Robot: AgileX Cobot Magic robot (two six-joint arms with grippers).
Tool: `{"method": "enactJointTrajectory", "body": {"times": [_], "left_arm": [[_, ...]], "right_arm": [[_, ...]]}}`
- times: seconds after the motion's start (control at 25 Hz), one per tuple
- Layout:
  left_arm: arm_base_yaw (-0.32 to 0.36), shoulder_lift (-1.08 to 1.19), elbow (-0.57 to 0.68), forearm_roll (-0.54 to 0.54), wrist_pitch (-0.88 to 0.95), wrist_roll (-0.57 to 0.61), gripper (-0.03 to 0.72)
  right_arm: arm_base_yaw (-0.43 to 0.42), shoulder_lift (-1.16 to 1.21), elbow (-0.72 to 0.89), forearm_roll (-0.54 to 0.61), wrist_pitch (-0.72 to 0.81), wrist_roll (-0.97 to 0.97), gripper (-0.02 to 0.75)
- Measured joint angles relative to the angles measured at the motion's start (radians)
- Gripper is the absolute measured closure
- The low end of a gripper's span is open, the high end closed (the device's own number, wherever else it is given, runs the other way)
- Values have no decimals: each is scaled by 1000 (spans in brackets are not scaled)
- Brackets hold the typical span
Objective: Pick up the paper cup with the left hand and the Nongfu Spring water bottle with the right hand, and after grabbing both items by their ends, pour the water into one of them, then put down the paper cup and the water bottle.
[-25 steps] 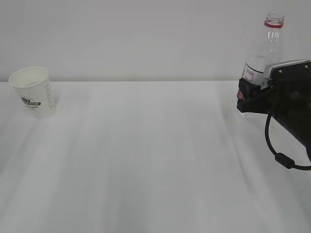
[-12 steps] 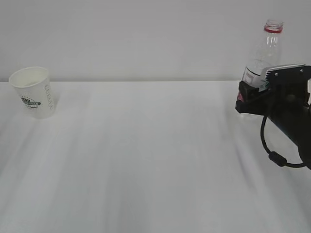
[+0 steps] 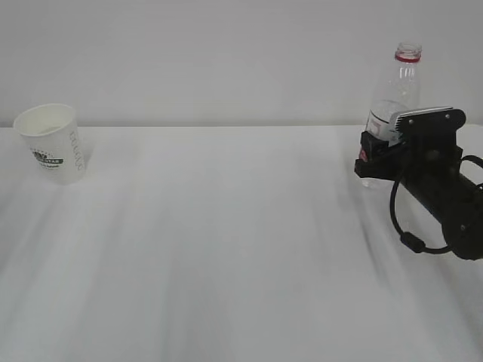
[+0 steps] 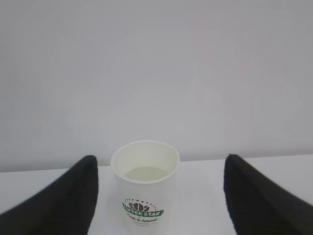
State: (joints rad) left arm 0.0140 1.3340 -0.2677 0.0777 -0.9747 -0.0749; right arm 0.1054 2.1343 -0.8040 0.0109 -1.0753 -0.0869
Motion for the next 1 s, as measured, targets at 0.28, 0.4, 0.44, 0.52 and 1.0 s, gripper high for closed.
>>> {"method": "enactJointTrajectory", "body": {"times": [0.28, 0.4, 0.44, 0.52, 1.0], "left_arm": [[0, 0, 0, 2, 0, 0, 109], [0, 0, 0, 2, 0, 0, 109], [0, 0, 0, 2, 0, 0, 109], [0, 0, 0, 2, 0, 0, 109], [0, 0, 0, 2, 0, 0, 117]], "right_arm": [[0, 61, -52, 0, -14, 0, 288], [0, 66, -56, 0, -19, 0, 288], [0, 67, -56, 0, -21, 0, 288], [0, 68, -56, 0, -25, 0, 288], [0, 70, -43, -2, -52, 0, 84]]}}
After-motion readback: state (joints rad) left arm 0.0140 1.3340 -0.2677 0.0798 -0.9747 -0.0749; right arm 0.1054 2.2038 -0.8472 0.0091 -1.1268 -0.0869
